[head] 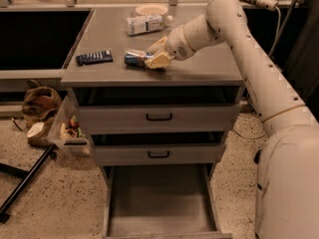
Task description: Pick redbull can from bottom drawer and place on counter
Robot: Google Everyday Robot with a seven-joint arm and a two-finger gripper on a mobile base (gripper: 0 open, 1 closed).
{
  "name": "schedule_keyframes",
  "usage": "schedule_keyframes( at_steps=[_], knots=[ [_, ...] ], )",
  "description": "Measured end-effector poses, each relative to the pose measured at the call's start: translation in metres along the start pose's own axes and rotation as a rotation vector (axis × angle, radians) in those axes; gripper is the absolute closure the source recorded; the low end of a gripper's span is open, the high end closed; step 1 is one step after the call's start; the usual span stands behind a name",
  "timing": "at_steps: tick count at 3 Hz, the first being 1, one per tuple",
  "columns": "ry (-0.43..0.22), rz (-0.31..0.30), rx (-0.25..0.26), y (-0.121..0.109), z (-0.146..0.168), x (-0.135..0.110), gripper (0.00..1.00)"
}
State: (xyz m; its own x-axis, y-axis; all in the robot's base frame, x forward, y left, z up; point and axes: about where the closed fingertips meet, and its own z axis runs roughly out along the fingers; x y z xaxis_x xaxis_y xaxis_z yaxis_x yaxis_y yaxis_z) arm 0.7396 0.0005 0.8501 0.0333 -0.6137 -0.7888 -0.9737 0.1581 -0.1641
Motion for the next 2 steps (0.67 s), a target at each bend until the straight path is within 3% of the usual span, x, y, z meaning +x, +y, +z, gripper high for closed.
schedule_keyframes(
  at_steps=[2],
  knots=[
    [0.0, 0.0, 0.0, 0.0, 0.0001, 0.0, 0.11]
  ],
)
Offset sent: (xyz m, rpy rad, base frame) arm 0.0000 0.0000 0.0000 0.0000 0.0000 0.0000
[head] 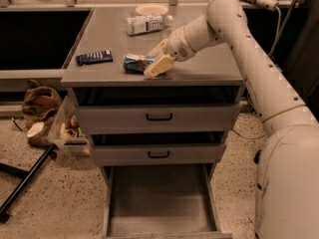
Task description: Pick redbull can from bottom drawer and place on counter
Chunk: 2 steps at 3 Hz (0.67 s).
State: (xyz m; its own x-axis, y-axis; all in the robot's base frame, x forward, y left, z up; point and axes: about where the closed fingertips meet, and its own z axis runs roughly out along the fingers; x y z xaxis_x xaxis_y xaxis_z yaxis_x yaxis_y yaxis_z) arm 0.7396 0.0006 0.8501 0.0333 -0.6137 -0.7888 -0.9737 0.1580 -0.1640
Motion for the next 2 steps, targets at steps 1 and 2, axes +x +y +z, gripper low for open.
schedule_keyframes(
  at_steps=[1, 2],
  knots=[
    [0.0, 0.0, 0.0, 0.0, 0.0, 0.0, 0.0],
    [0.0, 0.0, 0.0, 0.0, 0.0, 0.0, 0.0]
  ],
)
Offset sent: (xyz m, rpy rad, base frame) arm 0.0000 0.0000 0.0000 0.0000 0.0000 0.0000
